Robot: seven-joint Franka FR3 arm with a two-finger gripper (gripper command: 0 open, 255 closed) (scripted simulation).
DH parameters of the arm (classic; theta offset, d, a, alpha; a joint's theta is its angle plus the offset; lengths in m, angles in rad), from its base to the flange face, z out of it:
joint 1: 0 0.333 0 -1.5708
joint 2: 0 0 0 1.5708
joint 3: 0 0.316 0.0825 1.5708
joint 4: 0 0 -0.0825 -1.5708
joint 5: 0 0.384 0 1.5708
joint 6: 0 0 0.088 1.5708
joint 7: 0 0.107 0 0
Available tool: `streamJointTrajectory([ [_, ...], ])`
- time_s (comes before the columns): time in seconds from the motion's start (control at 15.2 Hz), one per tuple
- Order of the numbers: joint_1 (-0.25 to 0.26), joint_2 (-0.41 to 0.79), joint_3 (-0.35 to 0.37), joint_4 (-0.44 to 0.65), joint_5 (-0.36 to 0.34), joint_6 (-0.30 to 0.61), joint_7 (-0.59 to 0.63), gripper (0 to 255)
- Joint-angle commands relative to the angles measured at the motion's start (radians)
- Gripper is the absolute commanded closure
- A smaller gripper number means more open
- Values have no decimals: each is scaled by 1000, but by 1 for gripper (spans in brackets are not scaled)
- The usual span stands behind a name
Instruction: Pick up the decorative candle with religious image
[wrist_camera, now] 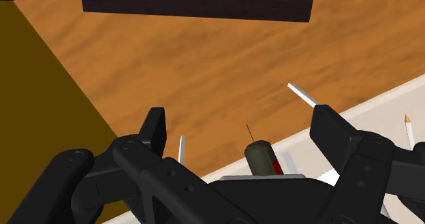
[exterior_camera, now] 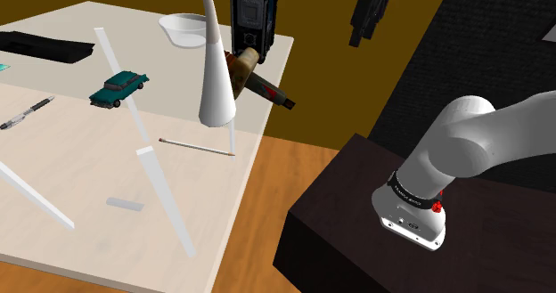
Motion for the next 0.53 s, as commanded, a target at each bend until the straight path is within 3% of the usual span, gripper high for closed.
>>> streamJointTrajectory([
  [0.0,0,0,0,0,0,0,0,0],
  [0.46,51,80,13,-127,31,348,-78,0],
])
